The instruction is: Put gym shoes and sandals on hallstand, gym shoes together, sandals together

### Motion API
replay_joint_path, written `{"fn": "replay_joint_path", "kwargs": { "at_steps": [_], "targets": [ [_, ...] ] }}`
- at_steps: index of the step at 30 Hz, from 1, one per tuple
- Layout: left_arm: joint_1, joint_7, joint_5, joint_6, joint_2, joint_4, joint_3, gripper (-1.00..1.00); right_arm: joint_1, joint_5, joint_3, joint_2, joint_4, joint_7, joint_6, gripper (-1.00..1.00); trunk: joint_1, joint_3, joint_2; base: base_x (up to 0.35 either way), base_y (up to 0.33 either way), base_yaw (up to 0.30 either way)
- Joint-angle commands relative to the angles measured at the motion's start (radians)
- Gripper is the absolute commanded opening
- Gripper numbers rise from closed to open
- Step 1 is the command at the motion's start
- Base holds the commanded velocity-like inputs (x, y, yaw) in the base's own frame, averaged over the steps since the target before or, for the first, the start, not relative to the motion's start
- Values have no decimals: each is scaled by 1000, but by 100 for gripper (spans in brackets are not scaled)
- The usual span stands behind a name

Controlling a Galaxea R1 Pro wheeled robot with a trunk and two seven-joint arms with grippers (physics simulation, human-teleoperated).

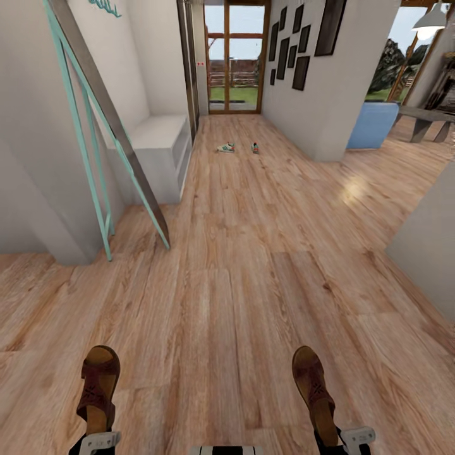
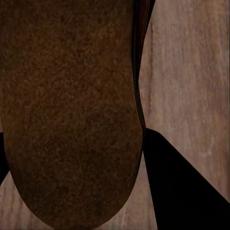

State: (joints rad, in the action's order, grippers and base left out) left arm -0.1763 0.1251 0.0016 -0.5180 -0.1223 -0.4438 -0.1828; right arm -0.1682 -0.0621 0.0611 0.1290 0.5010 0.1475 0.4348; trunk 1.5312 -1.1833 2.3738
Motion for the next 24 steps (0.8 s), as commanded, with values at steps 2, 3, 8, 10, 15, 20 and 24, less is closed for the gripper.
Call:
{"fn": "replay_joint_path", "kwargs": {
  "at_steps": [2,3,8,10,15,20,24],
  "targets": [
    [0,10,-2,-2,0,0,-7,-100,-1,-3,6,-1,-1,7,2,-100,0,2,0,0,0,-102],
    [0,10,-2,-2,0,0,-7,-100,-1,-3,6,-1,-1,7,2,-100,0,4,0,0,0,-102],
    [0,10,0,-2,1,-1,-6,-100,0,-3,6,-1,0,7,2,-100,0,12,0,0,0,-101],
    [0,10,0,-2,1,-1,-6,-100,0,-3,6,-2,0,7,1,-100,0,13,0,-3,-38,-60],
    [0,11,-1,-2,2,-1,-6,-100,0,-3,6,-2,1,7,0,-100,0,15,0,-48,-168,-23],
    [0,11,0,-2,2,-1,-6,-100,-1,-3,6,-2,1,7,-1,-100,0,15,0,-87,-240,-5],
    [0,11,0,-2,2,0,-6,-100,-1,-4,6,-2,1,7,-1,-100,0,19,0,-123,-256,6]
  ]
}}
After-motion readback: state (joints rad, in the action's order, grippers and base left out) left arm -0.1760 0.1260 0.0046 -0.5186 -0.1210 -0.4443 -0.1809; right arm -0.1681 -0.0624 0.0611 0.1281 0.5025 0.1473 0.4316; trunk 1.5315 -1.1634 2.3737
